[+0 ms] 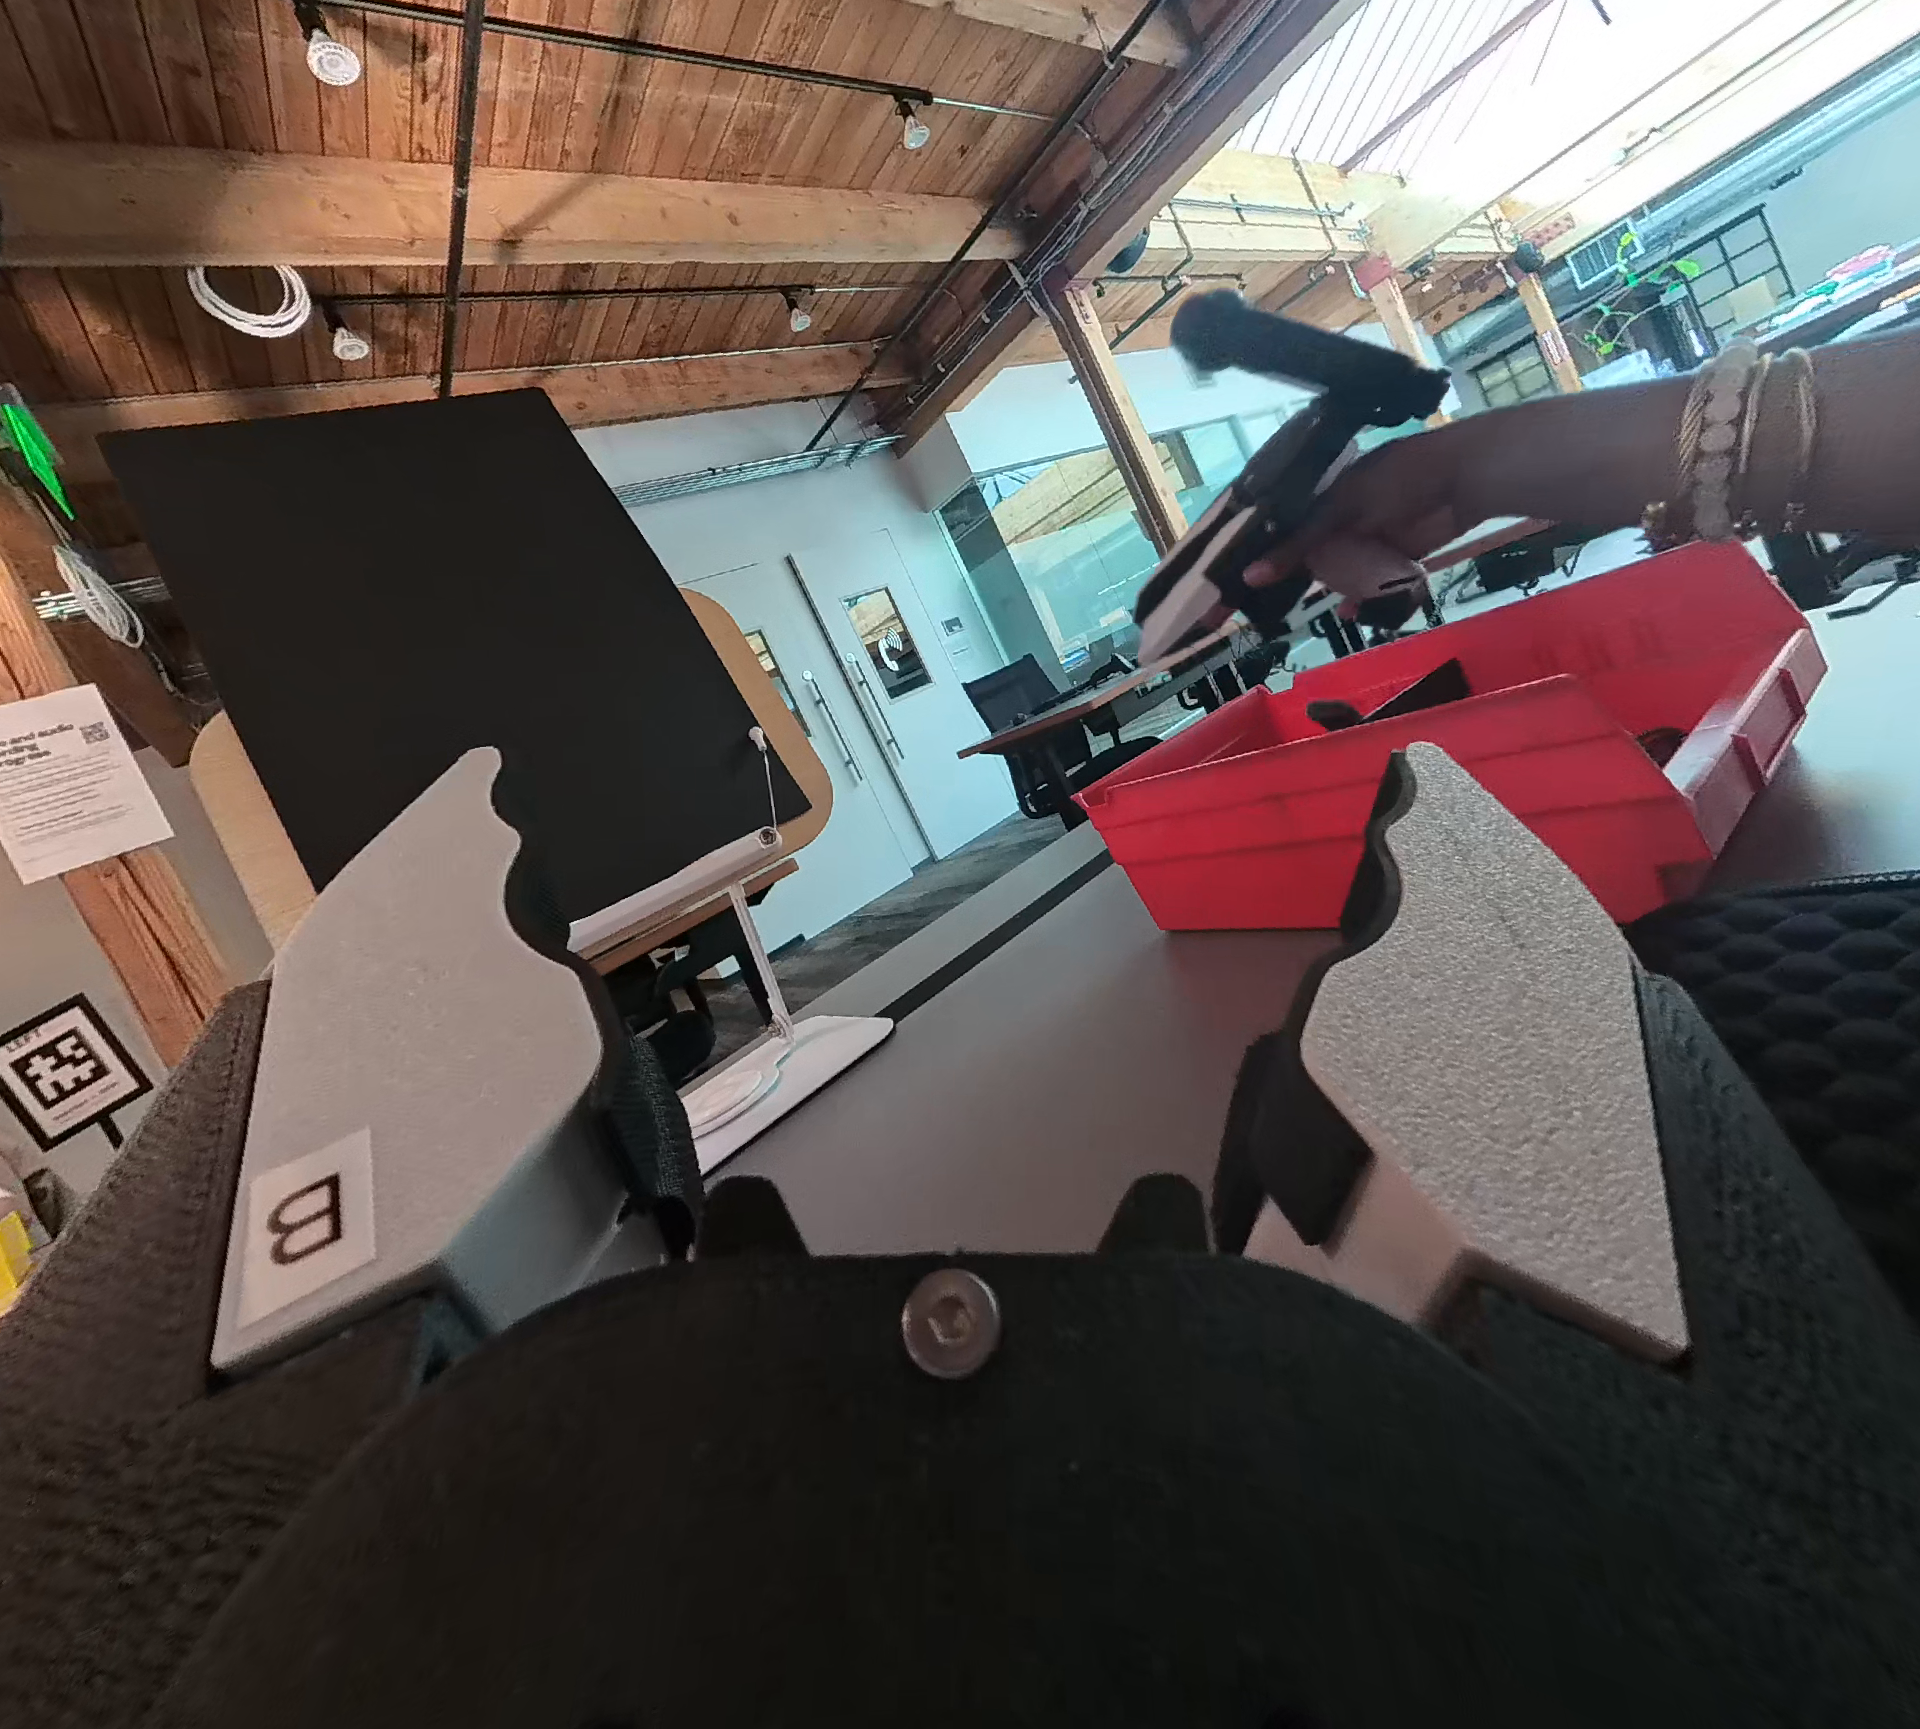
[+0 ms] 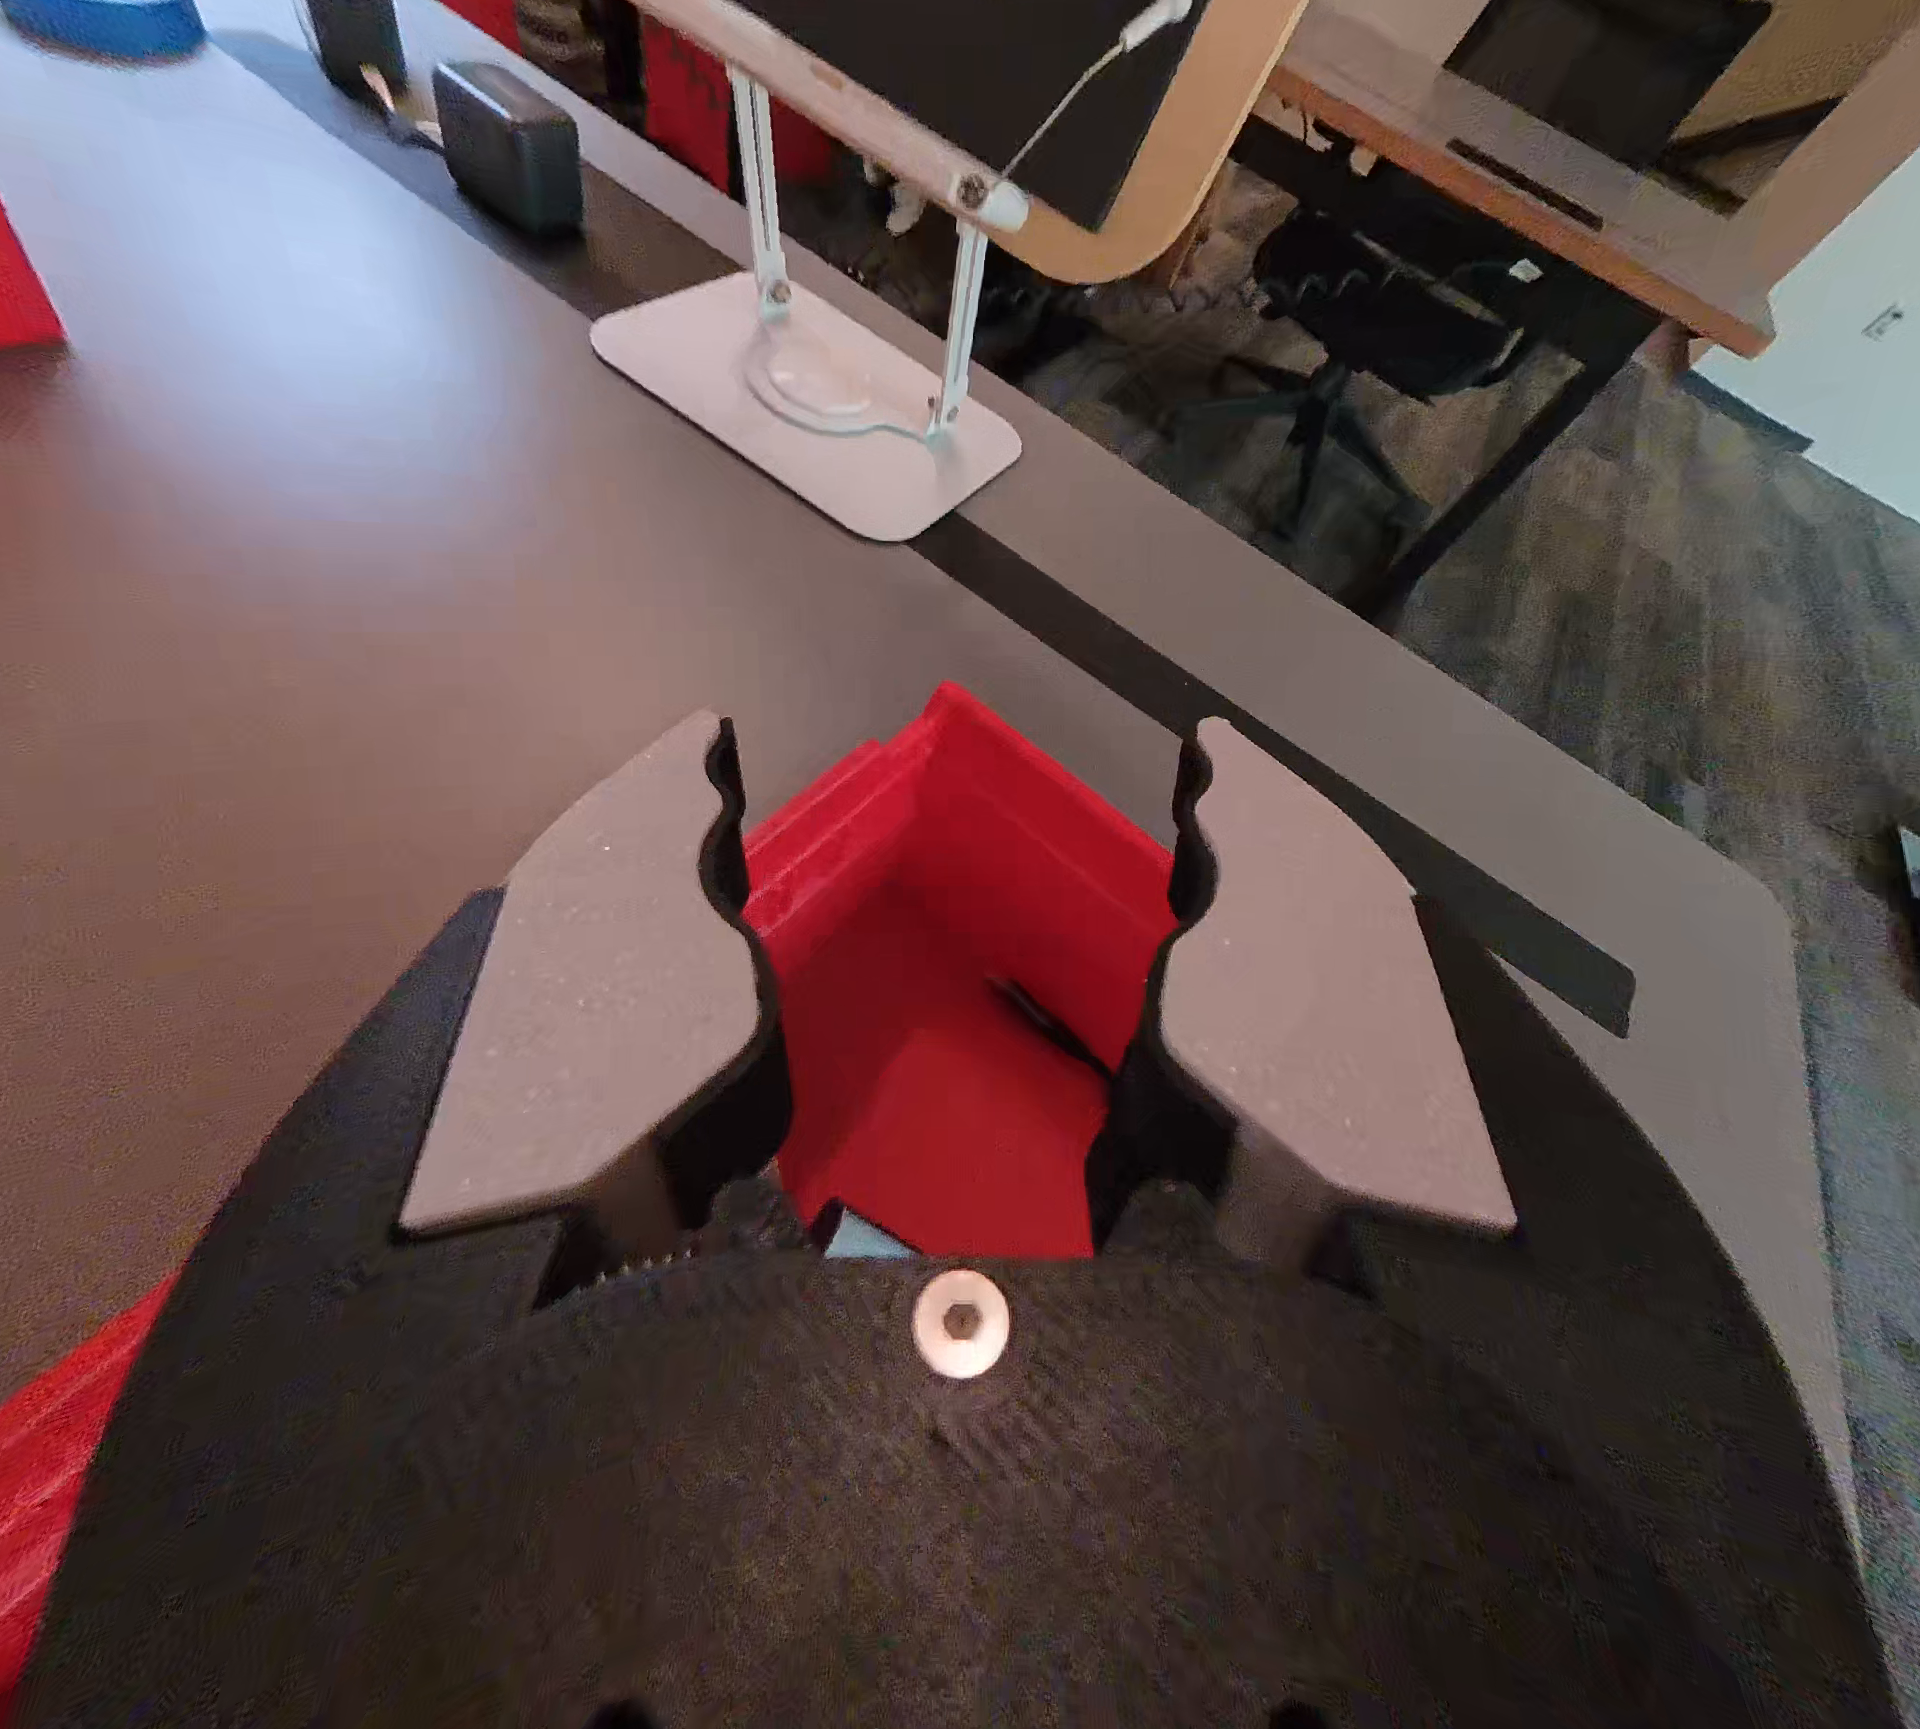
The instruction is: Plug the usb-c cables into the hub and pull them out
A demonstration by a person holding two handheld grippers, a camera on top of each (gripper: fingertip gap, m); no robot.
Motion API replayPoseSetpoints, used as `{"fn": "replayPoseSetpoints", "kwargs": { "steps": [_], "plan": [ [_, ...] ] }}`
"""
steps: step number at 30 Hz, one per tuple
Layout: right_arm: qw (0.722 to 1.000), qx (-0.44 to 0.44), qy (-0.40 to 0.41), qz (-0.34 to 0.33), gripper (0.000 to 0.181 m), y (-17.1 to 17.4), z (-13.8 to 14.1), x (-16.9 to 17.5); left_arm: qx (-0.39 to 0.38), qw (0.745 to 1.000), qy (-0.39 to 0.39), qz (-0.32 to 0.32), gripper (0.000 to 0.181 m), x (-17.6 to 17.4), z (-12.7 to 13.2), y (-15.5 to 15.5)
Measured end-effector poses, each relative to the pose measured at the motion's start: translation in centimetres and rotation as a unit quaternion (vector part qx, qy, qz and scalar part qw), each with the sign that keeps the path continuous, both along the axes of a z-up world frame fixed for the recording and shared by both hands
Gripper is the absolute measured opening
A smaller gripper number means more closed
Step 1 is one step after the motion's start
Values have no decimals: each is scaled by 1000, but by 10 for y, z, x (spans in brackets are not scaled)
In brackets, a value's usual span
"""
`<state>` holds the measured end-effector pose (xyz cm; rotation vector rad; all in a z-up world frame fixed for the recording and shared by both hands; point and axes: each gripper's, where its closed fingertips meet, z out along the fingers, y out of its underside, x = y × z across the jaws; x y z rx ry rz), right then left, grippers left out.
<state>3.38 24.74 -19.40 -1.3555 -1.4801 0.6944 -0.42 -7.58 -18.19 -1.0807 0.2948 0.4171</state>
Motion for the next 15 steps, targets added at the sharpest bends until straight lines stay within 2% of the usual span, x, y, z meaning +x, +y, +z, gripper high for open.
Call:
{"fn": "replayPoseSetpoints", "kwargs": {
  "steps": [2, 7, 9, 14, 15],
  "plan": [
    [999, -20, 27, 9, 84, -6, 15, 3, -1, 1000, 2, 0, 143, 0, -1, 0],
    [981, -75, 179, 5, 134, -21, 67, 9, -10, 1000, -5, -3, 143, 0, -3, 2],
    [964, -102, 244, 17, 145, -36, 83, 16, -21, 1000, -9, -3, 143, -1, -6, 3],
    [912, -174, 368, 59, 145, -80, 113, 41, -26, 1000, -9, -1, 142, -2, -8, 4],
    [898, -180, 394, 73, 134, -89, 119, 48, -26, 1000, -10, -4, 142, -1, -8, 4]
  ]
}}
